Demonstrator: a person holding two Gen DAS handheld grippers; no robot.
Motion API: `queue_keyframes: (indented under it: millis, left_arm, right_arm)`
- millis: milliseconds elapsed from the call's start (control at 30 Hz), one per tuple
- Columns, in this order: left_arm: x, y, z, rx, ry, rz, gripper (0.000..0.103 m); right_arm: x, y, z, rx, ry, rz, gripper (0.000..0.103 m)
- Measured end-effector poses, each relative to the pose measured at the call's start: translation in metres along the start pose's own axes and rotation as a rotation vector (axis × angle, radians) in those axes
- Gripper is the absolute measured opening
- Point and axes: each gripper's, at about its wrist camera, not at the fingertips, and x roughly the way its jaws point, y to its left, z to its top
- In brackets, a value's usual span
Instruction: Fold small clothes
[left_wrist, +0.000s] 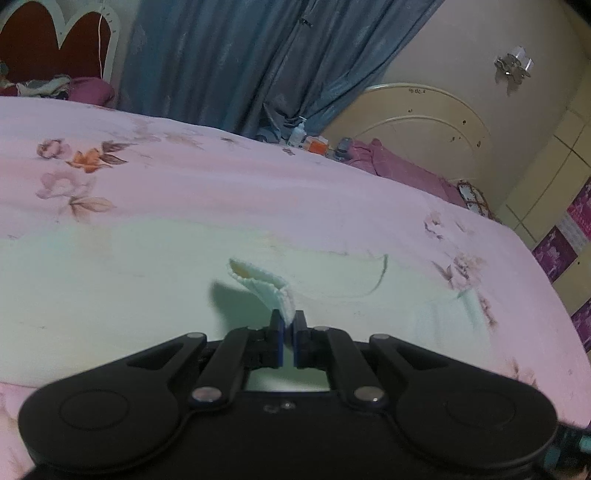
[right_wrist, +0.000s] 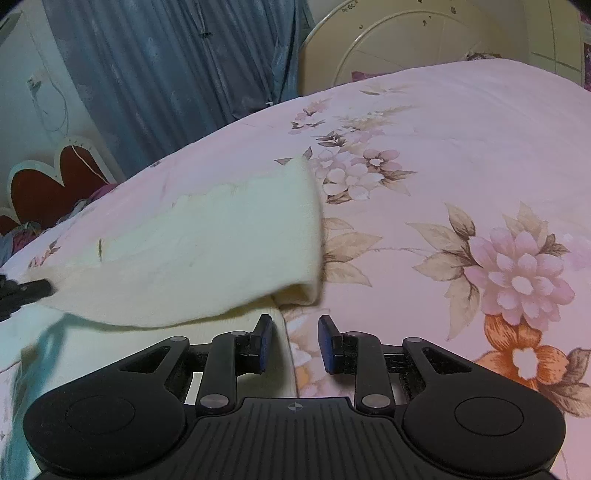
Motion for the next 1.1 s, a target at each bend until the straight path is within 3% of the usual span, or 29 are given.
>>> queue_keyframes:
  millis: [367, 400, 433, 467, 733, 767, 833, 900, 933, 1033, 1100]
  left_arm:
    - [-0.01, 0.038, 0.003, -0.054, -0.021, 0.028, 0.004]
    - [-0.011, 0.041, 0.003, -0.057, -0.022, 0.032, 0.004]
    - [-0.011, 0.044, 0.003, -0.062, -0.022, 0.034, 0.004]
    - [-0.012, 0.047, 0.002, -0.064, -0.021, 0.036, 0.004]
    - [-0.005, 0.051, -0.012, -0.039, 0.009, 0.057, 0.004]
    - [-0.004, 0.052, -0.013, -0.036, 0.01, 0.062, 0.006]
    - [-0.008, 0.053, -0.015, -0.03, -0.022, 0.092, 0.025]
    - [-0.014, 0.055, -0.015, -0.014, -0.065, 0.127, 0.052]
    - [-0.016, 0.057, -0.014, -0.018, -0.082, 0.121, 0.056]
    - [-0.008, 0.065, -0.005, -0.06, -0.064, 0.08, 0.054]
    - [0.004, 0.068, -0.001, -0.084, -0.021, 0.061, 0.04]
  right_arm:
    - [0.008, 0.009, 0.005, -0.062, -0.011, -0.011, 0.026]
    - [0.008, 0.01, 0.005, -0.067, -0.012, -0.012, 0.022]
    - [0.009, 0.01, 0.005, -0.072, -0.009, -0.009, 0.006]
    - [0.01, 0.011, 0.005, -0.074, -0.007, -0.012, 0.001]
    - [0.011, 0.011, 0.004, -0.082, -0.004, -0.023, 0.001]
    - [0.008, 0.011, 0.005, -0.085, -0.007, -0.028, 0.001]
    - [-0.003, 0.009, 0.007, -0.076, -0.038, -0.026, 0.001]
    - [-0.014, 0.008, 0.013, -0.079, -0.075, -0.018, 0.001]
    - [-0.016, 0.01, 0.016, -0.085, -0.085, -0.012, 0.001]
    - [-0.01, 0.015, 0.029, -0.101, -0.092, 0.006, 0.001]
    - [-0.001, 0.02, 0.035, -0.108, -0.091, 0.02, 0.001]
